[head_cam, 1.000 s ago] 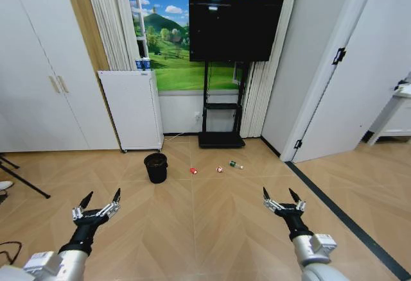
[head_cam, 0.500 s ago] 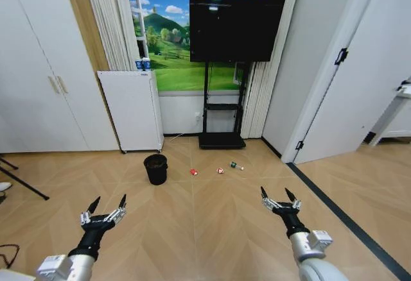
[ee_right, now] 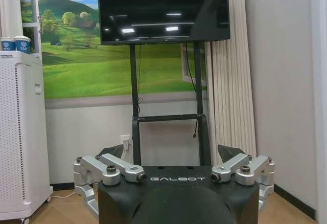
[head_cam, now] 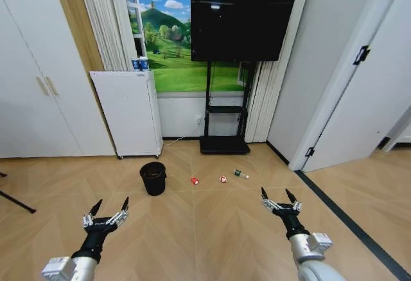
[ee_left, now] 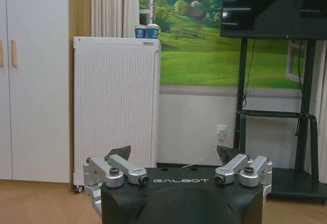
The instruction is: Pick up the trash bin and place the garbage on the floor into it.
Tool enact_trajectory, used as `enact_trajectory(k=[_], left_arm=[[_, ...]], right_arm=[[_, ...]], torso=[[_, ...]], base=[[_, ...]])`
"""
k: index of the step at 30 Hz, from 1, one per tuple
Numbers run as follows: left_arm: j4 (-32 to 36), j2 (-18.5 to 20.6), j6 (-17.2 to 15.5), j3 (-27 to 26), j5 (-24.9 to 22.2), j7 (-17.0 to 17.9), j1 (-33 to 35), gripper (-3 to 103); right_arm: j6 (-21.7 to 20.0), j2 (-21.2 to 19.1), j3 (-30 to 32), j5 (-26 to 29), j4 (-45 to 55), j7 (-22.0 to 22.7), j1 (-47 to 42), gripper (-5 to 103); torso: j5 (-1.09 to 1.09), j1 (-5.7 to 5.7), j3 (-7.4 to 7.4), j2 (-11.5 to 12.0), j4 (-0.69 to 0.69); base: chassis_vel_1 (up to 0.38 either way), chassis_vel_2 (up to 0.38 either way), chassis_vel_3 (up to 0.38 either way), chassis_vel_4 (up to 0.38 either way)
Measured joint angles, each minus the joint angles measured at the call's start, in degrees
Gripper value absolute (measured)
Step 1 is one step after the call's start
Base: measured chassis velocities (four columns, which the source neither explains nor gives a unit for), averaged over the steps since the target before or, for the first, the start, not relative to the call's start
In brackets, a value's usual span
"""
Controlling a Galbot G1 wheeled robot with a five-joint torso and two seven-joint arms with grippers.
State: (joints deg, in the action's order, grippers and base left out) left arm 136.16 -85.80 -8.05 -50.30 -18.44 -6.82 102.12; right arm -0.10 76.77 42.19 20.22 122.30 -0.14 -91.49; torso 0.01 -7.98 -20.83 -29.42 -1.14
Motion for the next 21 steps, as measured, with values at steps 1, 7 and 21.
enact_trajectory(k=[1,7,21], left_arm=[[0.0,-0.03,0.01,0.01,0.01,0.0,0.02,93],[-0.04,-0.09,0.18,-0.02,0.08,-0.01,0.13,93],[-0.36,-0.14,0.42,0.17,0.54,-0.71,0.32,90]], right_arm=[[0.04,0.02,-0.02,0.0,-0.09,0.0,0.03,100],[0.2,0.05,-0.16,-0.1,-0.7,-0.06,0.22,100],[0.38,0.11,-0.3,-0.54,-1.31,-0.03,0.48,100]], torso=[[-0.01,0.0,0.0,0.0,-0.02],[0.02,-0.01,0.0,0.0,-0.01],[-0.02,-0.01,0.0,0.0,-0.01]], base=[[-0.352,0.361,0.375,-0.328],[-0.351,0.367,0.371,-0.374],[-0.344,0.357,0.353,-0.351]])
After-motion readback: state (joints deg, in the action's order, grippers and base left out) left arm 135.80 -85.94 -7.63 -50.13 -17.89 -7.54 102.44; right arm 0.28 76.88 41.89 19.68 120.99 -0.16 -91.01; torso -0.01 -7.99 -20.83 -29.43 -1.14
